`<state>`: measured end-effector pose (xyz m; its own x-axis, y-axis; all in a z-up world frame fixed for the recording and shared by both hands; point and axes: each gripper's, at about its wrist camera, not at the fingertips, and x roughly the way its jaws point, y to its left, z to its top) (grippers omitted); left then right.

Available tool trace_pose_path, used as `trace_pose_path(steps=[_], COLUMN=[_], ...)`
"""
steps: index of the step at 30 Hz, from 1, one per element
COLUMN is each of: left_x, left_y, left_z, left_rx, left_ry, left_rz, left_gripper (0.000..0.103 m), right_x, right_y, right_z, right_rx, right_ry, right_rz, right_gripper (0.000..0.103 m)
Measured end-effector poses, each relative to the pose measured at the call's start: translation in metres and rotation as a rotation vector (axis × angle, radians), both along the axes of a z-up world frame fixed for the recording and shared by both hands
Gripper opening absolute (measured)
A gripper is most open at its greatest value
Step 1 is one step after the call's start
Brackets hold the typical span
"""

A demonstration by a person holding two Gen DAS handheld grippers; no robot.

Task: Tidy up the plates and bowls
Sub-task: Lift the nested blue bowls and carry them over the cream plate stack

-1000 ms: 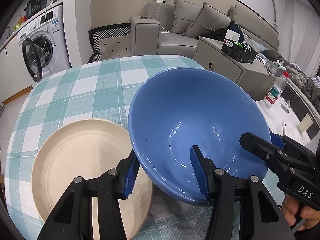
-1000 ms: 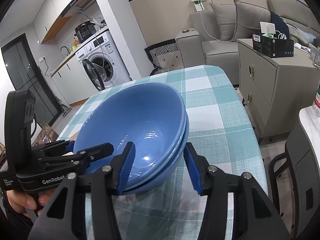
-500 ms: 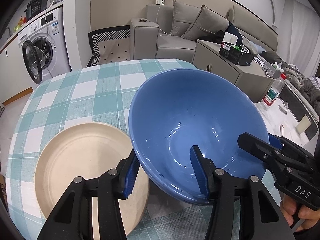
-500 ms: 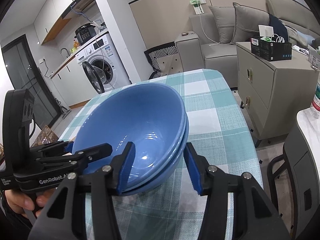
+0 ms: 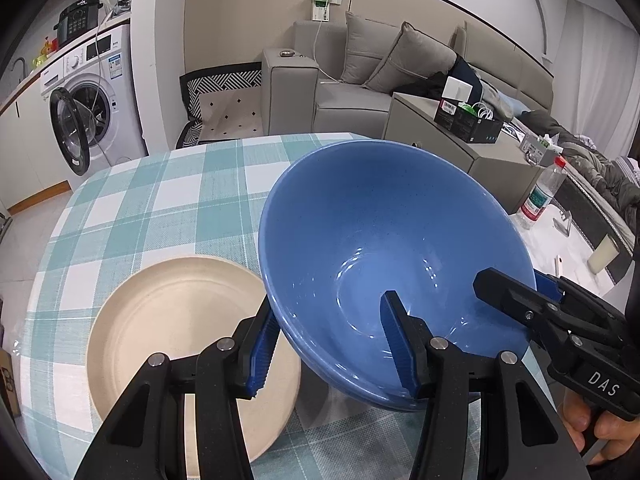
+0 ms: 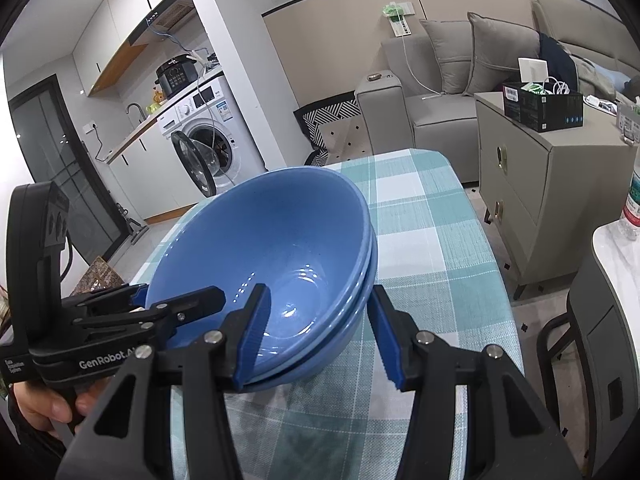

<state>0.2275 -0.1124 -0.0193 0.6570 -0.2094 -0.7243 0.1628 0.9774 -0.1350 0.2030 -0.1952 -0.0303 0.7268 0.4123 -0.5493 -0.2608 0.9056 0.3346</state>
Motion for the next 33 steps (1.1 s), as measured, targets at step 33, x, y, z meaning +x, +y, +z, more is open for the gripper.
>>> trace_pose_path(steps=[33], left_x=[-0.043], left_y=[0.042], left_z=[0.047], left_rx=[-0.040], left_ry=[-0.093], left_rz=[0.050], left_gripper=[0.052], right_x=[-0.022], right_y=[0.038], right_z=[0.043], right_rx=[-0.008], right_ry=[-0.072], right_rz=[0.047], right_gripper=[0.051])
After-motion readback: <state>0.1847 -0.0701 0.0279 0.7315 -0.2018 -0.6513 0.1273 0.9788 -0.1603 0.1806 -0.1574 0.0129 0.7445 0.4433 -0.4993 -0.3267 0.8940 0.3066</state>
